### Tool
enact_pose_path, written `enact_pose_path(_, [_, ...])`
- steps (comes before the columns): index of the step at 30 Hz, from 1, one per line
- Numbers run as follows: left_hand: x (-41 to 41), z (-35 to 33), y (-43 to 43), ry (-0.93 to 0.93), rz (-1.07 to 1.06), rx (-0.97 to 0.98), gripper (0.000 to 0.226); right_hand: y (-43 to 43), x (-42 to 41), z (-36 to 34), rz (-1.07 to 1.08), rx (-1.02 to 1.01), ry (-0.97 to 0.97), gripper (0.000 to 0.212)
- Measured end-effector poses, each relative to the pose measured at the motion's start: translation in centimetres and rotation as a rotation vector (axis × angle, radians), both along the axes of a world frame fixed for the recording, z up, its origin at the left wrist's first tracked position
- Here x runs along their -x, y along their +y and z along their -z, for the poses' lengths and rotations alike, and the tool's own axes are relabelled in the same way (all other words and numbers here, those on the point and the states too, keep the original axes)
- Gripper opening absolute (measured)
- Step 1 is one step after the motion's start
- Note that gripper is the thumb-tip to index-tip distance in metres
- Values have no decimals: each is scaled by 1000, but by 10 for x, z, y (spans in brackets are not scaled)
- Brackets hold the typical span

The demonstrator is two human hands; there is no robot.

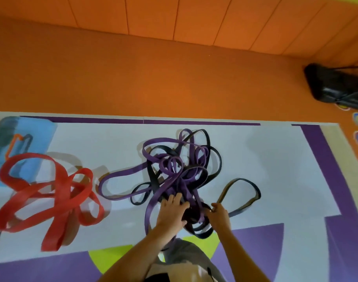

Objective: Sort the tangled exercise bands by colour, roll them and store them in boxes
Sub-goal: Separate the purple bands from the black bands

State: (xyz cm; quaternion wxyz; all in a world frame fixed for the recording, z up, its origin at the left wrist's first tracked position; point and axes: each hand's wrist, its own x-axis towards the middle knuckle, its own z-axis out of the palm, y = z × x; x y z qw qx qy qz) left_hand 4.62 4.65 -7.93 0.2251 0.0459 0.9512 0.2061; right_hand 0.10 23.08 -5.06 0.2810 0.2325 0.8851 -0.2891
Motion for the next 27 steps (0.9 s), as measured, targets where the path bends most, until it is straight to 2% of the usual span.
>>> enact_pose_path(3, [6, -1, -6, 104, -30, -45, 27, 12, -6, 1, 35, 44, -19, 28])
enact_pose_path(6, [6, -5, -20, 189, -214, -172, 32, 17, -10, 2, -16, -1, -21, 34])
enact_pose_path(9, [2, -15, -33, 234, -394, -293, 26, 15, -12, 5, -59, 5, 36, 27])
enact_pose_path(12, [5, -30, -40, 279, -727, -518, 13, 10, -11, 4, -145, -34, 24, 21])
enact_pose_path(15, [23, -48, -51, 229, -1195, -928, 4, 7, -6, 6, -225, -104, -24, 17])
enact_pose_path(17, [39, -60, -68, 220, -1382, -1062, 19, 8, -2, 7, -253, -130, -47, 17])
enact_pose_path(20, [59, -79, -96, 331, -1452, -1046, 30, 15, 0, 7, -330, -99, -22, 24])
enact_pose_path(22, [67, -88, -108, 397, -1417, -1007, 26, 19, -3, 9, -465, -93, -25, 47])
enact_pose_path(25, [71, -96, -101, 304, -1278, -906, 14, 14, -6, 13, -664, -181, 2, 85])
enact_pose_path(27, [69, -97, -87, 262, -1188, -892, 10, 3, -3, 16, -761, -218, 24, 87])
